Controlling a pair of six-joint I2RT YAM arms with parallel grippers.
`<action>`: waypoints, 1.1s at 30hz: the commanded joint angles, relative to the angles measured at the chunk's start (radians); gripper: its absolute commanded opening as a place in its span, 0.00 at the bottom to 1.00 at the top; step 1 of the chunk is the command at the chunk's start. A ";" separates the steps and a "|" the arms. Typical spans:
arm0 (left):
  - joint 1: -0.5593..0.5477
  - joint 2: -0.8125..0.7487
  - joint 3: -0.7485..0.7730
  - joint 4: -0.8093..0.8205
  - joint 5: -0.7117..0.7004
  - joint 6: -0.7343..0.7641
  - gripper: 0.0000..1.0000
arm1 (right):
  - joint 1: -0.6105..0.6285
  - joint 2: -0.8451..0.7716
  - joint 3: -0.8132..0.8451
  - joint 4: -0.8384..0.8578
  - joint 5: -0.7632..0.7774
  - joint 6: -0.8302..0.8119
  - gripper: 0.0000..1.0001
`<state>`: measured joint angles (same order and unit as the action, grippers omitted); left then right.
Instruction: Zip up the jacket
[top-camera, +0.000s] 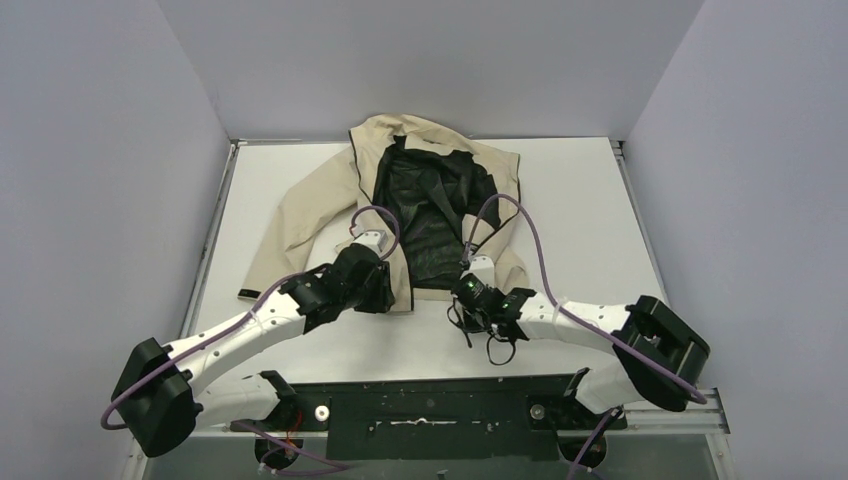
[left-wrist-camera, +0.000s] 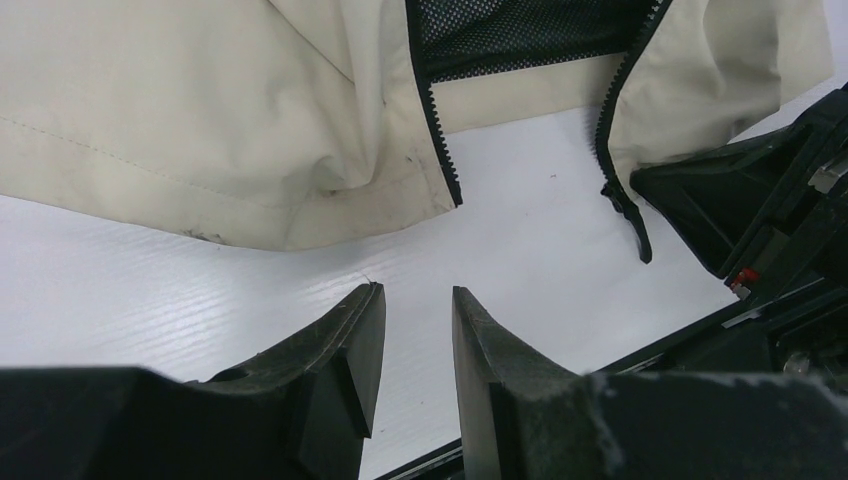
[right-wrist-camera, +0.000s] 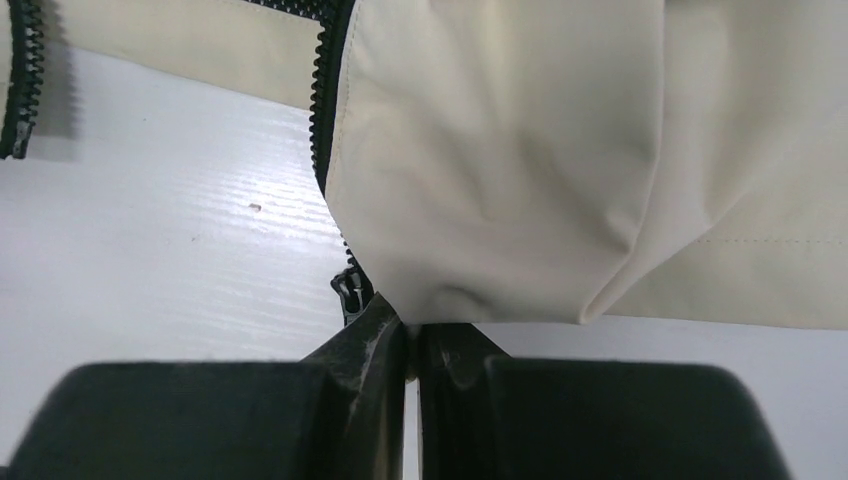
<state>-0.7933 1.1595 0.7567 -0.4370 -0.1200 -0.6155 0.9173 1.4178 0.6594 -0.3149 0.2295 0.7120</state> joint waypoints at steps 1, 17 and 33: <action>-0.004 -0.049 -0.008 0.075 0.050 0.009 0.30 | -0.007 -0.103 -0.025 0.032 -0.032 0.010 0.00; -0.005 -0.170 -0.153 0.415 0.285 -0.057 0.39 | -0.049 -0.464 -0.171 0.514 -0.097 -0.022 0.00; -0.006 -0.119 -0.330 0.961 0.461 -0.145 0.52 | -0.177 -0.556 -0.256 0.787 -0.490 0.074 0.00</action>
<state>-0.7933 1.0348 0.4416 0.2878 0.2768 -0.7471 0.7597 0.8978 0.4122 0.3180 -0.1261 0.7460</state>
